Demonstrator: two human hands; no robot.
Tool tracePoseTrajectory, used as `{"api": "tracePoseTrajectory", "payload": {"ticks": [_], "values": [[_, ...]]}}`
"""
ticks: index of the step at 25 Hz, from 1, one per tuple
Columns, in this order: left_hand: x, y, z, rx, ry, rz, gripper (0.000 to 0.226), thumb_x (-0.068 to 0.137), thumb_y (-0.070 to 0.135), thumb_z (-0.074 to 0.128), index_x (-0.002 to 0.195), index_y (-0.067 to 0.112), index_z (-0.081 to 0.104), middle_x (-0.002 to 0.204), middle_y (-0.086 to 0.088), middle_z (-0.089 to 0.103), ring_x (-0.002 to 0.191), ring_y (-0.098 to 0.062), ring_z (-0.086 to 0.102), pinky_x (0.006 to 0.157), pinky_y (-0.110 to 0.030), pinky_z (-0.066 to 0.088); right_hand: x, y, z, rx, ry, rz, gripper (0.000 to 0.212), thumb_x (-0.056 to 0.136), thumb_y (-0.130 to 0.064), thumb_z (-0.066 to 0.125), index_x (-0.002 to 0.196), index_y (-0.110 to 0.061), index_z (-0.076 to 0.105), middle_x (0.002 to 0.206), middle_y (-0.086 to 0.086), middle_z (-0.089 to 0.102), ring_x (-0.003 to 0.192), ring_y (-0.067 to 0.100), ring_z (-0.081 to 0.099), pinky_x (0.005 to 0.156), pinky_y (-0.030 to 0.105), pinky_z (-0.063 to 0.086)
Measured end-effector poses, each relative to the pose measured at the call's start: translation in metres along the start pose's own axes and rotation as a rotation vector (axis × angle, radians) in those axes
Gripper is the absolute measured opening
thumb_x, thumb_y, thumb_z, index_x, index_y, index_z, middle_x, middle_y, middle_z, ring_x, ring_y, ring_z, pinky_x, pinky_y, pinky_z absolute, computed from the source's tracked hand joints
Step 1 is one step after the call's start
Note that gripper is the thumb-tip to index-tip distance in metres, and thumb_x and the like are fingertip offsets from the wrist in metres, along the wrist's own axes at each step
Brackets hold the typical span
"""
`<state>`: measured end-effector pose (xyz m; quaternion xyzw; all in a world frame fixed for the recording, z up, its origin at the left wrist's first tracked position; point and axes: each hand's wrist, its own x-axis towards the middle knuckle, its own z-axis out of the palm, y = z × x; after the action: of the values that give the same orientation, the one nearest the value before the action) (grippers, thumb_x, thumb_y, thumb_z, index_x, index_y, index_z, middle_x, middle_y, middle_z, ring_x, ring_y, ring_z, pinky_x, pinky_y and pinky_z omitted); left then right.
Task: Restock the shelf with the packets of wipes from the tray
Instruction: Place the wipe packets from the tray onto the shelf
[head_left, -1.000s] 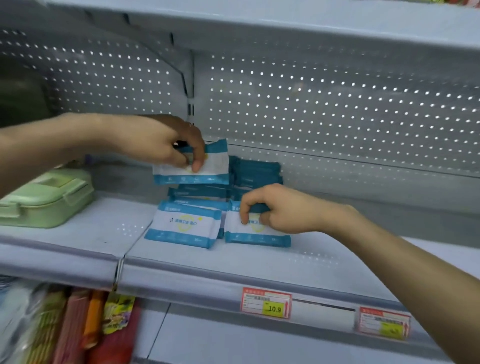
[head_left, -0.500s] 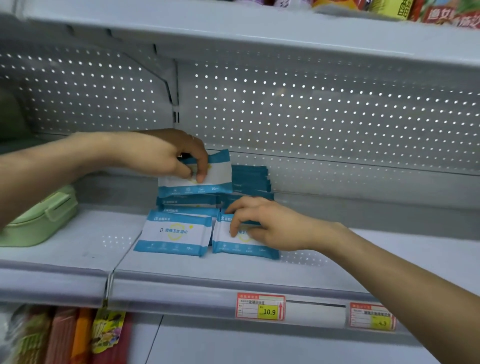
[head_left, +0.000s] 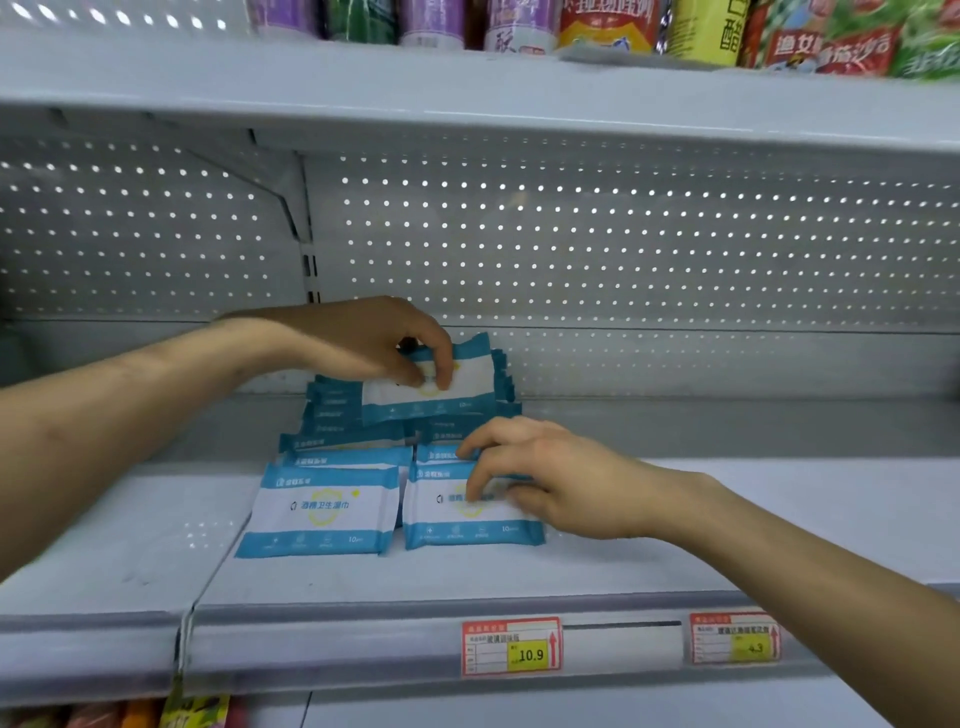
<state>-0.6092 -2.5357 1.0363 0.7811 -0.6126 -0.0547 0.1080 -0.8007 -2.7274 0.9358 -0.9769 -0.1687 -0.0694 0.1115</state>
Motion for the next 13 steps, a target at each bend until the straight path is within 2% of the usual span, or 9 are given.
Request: {"api": "tracePoseTrajectory", "payload": {"ticks": [3, 6, 8, 10, 13], "values": [[0.04, -0.003, 0.002, -0.005, -0.022, 0.046, 0.023, 0.092, 0.02, 0.07, 0.097, 0.042, 0.074, 0.107, 0.006, 0.073, 0.097, -0.02, 0.067, 0.093, -0.052, 0.052, -0.021, 0.001, -0.007, -0.023, 0.046, 0.034, 0.04, 0.096, -0.002, 0.054, 0.118, -0.032, 0.067, 0.145, -0.015, 0.046, 0.134, 0.008, 0.04, 0.112, 0.036, 0.034], [0.085, 0.0, 0.003, -0.022, -0.038, 0.095, 0.025, 0.093, 0.012, 0.069, 0.096, 0.036, 0.076, 0.095, 0.008, 0.073, 0.08, -0.019, 0.065, 0.084, -0.047, 0.055, -0.051, 0.003, -0.011, -0.05, 0.092, 0.08, 0.043, 0.096, -0.002, 0.052, 0.119, -0.036, 0.064, 0.145, -0.019, 0.045, 0.132, 0.006, 0.04, 0.109, 0.031, 0.034], [0.116, 0.001, 0.005, -0.015, -0.048, 0.12, 0.025, 0.091, 0.011, 0.07, 0.096, 0.035, 0.076, 0.089, 0.011, 0.072, 0.078, -0.02, 0.063, 0.081, -0.041, 0.054, -0.075, 0.004, -0.013, -0.059, 0.121, 0.125, 0.044, 0.097, -0.003, 0.05, 0.118, -0.04, 0.062, 0.143, -0.023, 0.043, 0.129, 0.003, 0.041, 0.106, 0.029, 0.036], [0.148, -0.001, 0.008, -0.006, -0.059, 0.161, 0.026, 0.089, 0.012, 0.073, 0.096, 0.037, 0.076, 0.089, 0.0, 0.07, 0.078, -0.025, 0.061, 0.078, -0.043, 0.053, -0.099, 0.002, -0.015, -0.05, 0.155, 0.174, 0.043, 0.098, -0.005, 0.049, 0.118, -0.041, 0.061, 0.143, -0.027, 0.042, 0.128, 0.0, 0.041, 0.104, 0.025, 0.036], [0.193, -0.004, 0.014, -0.003, -0.073, 0.191, 0.026, 0.086, 0.01, 0.076, 0.093, 0.035, 0.077, 0.075, 0.001, 0.058, 0.065, -0.011, 0.049, 0.066, -0.033, 0.044, -0.124, -0.007, -0.015, -0.044, 0.211, 0.202, 0.045, 0.098, -0.004, 0.05, 0.119, -0.042, 0.06, 0.143, -0.027, 0.042, 0.128, 0.003, 0.045, 0.101, 0.025, 0.039]]}}
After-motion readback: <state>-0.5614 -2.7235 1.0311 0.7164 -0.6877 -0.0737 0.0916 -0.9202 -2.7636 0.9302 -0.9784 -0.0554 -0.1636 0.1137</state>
